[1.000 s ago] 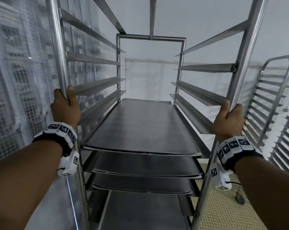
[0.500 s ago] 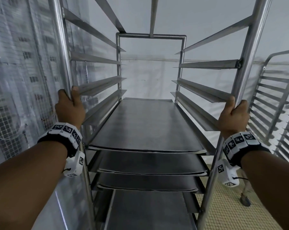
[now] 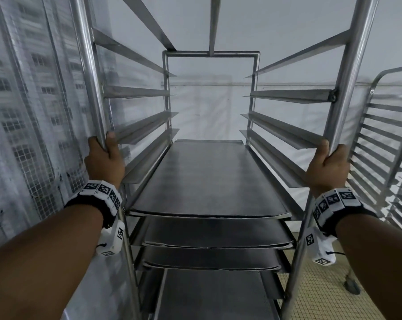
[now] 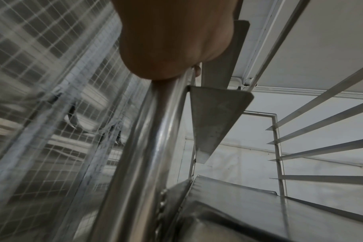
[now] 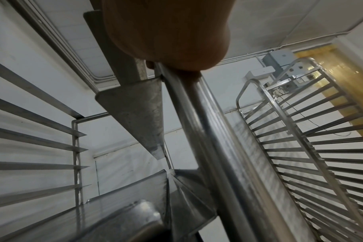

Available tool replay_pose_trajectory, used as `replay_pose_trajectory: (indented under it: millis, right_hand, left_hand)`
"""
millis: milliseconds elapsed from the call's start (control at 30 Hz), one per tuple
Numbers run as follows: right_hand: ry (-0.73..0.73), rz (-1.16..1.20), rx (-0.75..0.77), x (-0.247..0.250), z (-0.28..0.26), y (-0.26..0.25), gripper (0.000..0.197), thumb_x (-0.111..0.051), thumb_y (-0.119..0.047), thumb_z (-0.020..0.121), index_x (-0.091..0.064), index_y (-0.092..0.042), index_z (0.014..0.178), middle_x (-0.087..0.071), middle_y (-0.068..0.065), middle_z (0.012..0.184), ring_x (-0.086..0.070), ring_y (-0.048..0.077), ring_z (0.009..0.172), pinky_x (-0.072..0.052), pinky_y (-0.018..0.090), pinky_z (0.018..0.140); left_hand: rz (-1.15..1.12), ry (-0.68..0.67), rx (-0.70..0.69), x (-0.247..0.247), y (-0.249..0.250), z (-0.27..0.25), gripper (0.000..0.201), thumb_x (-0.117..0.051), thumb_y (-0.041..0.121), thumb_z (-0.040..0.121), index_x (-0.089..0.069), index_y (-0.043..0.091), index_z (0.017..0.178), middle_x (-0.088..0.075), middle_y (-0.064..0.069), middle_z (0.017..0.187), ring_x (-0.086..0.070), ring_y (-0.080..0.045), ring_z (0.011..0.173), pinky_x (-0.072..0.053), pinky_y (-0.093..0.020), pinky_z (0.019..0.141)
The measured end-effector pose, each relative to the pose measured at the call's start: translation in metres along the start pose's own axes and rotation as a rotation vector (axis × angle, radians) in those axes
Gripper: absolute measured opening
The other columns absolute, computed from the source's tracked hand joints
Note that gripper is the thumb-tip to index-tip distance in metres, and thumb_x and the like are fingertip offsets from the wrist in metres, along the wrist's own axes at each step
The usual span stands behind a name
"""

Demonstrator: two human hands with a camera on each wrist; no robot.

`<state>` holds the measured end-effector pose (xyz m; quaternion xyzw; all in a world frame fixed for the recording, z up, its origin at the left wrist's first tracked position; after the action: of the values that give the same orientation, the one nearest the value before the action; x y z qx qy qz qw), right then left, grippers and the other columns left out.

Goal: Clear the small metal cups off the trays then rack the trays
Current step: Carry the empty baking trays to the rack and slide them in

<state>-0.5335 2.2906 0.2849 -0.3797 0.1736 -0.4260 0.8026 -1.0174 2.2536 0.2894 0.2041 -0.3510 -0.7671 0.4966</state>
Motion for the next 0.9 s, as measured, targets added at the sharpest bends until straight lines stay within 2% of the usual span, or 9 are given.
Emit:
replay_pose_trajectory:
  millis: [100, 233, 300, 500, 600, 667, 733, 900]
  right_hand:
    - [-0.016, -0.018, -0.005, -0.012, 0.006, 0.002, 0.047, -0.040, -0.038, 0.106, -0.047, 0.009, 0.105, -0.048, 0.021, 0.076, -0.056, 0.047, 0.078, -0.026, 0.037, 0.062]
    - [-0.012, -0.055, -0.003, -0.032, 0.013, 0.009, 0.048, -0.039, -0.039, 0.106, -0.048, 0.008, 0.108, -0.060, 0.034, 0.090, -0.056, 0.048, 0.083, -0.024, 0.037, 0.063]
    - [-0.012, -0.062, -0.005, -0.041, 0.019, 0.013, 0.048, -0.038, -0.040, 0.106, -0.048, 0.007, 0.109, -0.060, 0.034, 0.094, -0.056, 0.048, 0.086, -0.024, 0.037, 0.064]
    - [-0.015, -0.073, -0.007, -0.070, 0.035, 0.027, 0.049, -0.036, -0.042, 0.106, -0.047, 0.005, 0.109, -0.061, 0.033, 0.093, -0.057, 0.048, 0.086, -0.025, 0.037, 0.065]
    - [-0.007, -0.071, -0.008, -0.084, 0.046, 0.036, 0.050, -0.035, -0.044, 0.106, -0.047, 0.005, 0.110, -0.061, 0.034, 0.094, -0.056, 0.049, 0.087, -0.027, 0.039, 0.066]
    - [-0.013, -0.085, -0.008, -0.091, 0.052, 0.041, 0.051, -0.035, -0.045, 0.105, -0.047, 0.004, 0.109, -0.061, 0.034, 0.093, -0.056, 0.049, 0.086, -0.027, 0.039, 0.065]
    - [-0.025, -0.086, -0.016, -0.100, 0.059, 0.046, 0.050, -0.034, -0.045, 0.105, -0.046, 0.004, 0.109, -0.061, 0.034, 0.093, -0.056, 0.049, 0.086, -0.026, 0.039, 0.065]
    - [-0.022, -0.067, -0.008, -0.129, 0.077, 0.066, 0.051, -0.034, -0.047, 0.105, -0.046, 0.002, 0.107, -0.061, 0.034, 0.091, -0.057, 0.050, 0.084, -0.027, 0.039, 0.064]
  left_hand:
    - [0.000, 0.009, -0.022, -0.018, -0.007, 0.009, 0.051, -0.038, 0.045, 0.107, -0.052, -0.004, 0.112, -0.067, -0.026, 0.094, -0.063, -0.044, 0.083, -0.035, -0.034, 0.063]
    - [0.003, 0.011, -0.020, -0.041, -0.019, 0.021, 0.055, -0.037, 0.048, 0.106, -0.052, -0.003, 0.116, -0.068, -0.029, 0.102, -0.064, -0.046, 0.089, -0.039, -0.036, 0.066]
    - [0.015, 0.002, -0.007, -0.052, -0.022, 0.024, 0.054, -0.036, 0.047, 0.107, -0.052, -0.003, 0.120, -0.068, -0.028, 0.107, -0.064, -0.045, 0.093, -0.038, -0.035, 0.068]
    - [-0.014, 0.008, -0.024, -0.084, -0.032, 0.036, 0.055, -0.035, 0.052, 0.105, -0.052, 0.000, 0.116, -0.067, -0.026, 0.102, -0.063, -0.041, 0.091, -0.039, -0.036, 0.067]
    - [-0.022, 0.007, -0.014, -0.101, -0.035, 0.041, 0.064, -0.031, 0.060, 0.102, -0.051, 0.000, 0.116, -0.067, -0.025, 0.103, -0.062, -0.044, 0.094, -0.047, -0.042, 0.072]
    - [-0.016, 0.009, -0.021, -0.112, -0.038, 0.043, 0.070, -0.029, 0.065, 0.099, -0.051, 0.001, 0.115, -0.067, -0.025, 0.100, -0.063, -0.044, 0.091, -0.051, -0.048, 0.074]
    - [-0.016, 0.010, -0.021, -0.122, -0.039, 0.045, 0.066, -0.030, 0.063, 0.101, -0.052, 0.001, 0.113, -0.067, -0.024, 0.098, -0.063, -0.043, 0.087, -0.050, -0.046, 0.071]
    - [0.005, 0.008, -0.020, -0.151, -0.045, 0.050, 0.057, -0.034, 0.051, 0.106, -0.052, -0.003, 0.115, -0.066, -0.029, 0.102, -0.062, -0.045, 0.090, -0.035, -0.036, 0.066]
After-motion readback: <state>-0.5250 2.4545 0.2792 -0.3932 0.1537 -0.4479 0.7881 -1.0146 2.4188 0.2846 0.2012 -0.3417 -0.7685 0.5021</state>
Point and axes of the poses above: each hand's wrist, its own z-axis towards the middle knuckle, its own x-axis out of the back of the hand, y = z × x, the point moved 3 cm from there along z, towards the middle knuckle
